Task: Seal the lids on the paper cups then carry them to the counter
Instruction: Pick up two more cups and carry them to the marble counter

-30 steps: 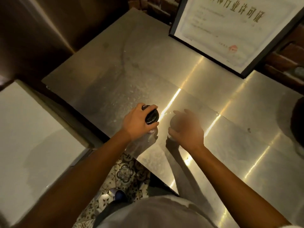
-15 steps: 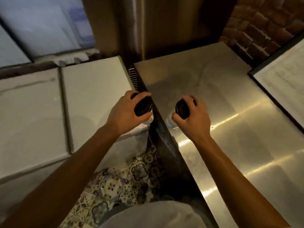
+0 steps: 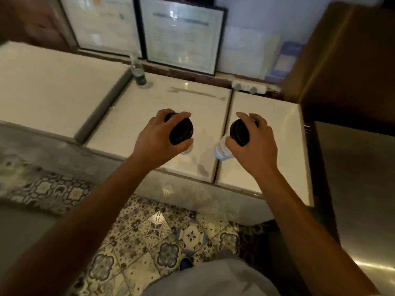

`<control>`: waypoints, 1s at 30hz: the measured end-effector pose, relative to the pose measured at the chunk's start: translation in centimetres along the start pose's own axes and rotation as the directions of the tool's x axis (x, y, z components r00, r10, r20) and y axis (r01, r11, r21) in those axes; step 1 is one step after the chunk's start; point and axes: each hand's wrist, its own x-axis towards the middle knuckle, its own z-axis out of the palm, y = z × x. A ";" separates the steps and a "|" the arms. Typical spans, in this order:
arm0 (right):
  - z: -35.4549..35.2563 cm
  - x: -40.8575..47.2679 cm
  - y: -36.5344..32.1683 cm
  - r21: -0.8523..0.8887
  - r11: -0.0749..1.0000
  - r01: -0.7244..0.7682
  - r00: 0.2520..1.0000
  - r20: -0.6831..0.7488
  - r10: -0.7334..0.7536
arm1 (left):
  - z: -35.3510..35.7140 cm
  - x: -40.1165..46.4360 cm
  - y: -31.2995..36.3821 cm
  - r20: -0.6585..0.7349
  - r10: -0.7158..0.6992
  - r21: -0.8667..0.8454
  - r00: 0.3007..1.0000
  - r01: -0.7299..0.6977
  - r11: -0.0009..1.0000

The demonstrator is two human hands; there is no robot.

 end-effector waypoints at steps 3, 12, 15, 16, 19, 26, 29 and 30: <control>4.4 2.1 -6.1 0.084 0.986 0.146 0.984 0.088 -0.154 | -3.9 -2.2 -5.1 -0.096 -0.144 0.006 0.985 0.145 0.989; 17.0 6.6 -22.0 0.381 0.830 0.407 0.831 0.223 -0.510 | -13.9 -9.8 -16.6 -0.307 -0.471 0.041 0.827 0.506 0.862; 20.1 7.5 -27.3 0.461 0.756 0.466 0.750 0.248 -0.613 | -17.1 -12.0 -19.3 -0.380 -0.563 0.044 0.734 0.623 0.781; 21.0 7.7 -28.9 0.490 0.721 0.490 0.713 0.251 -0.654 | -18.1 -12.6 -20.0 -0.402 -0.587 0.045 0.703 0.655 0.754; 23.5 8.3 -33.8 0.553 0.632 0.544 0.612 0.255 -0.749 | -21.2 -14.6 -21.9 -0.480 -0.635 0.044 0.605 0.740 0.672; 27.9 6.1 -44.1 0.660 0.475 0.582 0.444 0.231 -0.866 | -27.5 -20.2 -25.4 -0.592 -0.675 0.059 0.440 0.859 0.509; 29.9 4.0 -47.8 0.677 0.442 0.588 0.402 0.229 -0.886 | -30.2 -23.1 -27.3 -0.639 -0.666 0.058 0.386 0.887 0.458; 30.4 3.2 -49.0 0.681 0.433 0.590 0.389 0.230 -0.892 | -31.1 -24.1 -28.1 -0.650 -0.665 0.050 0.367 0.894 0.445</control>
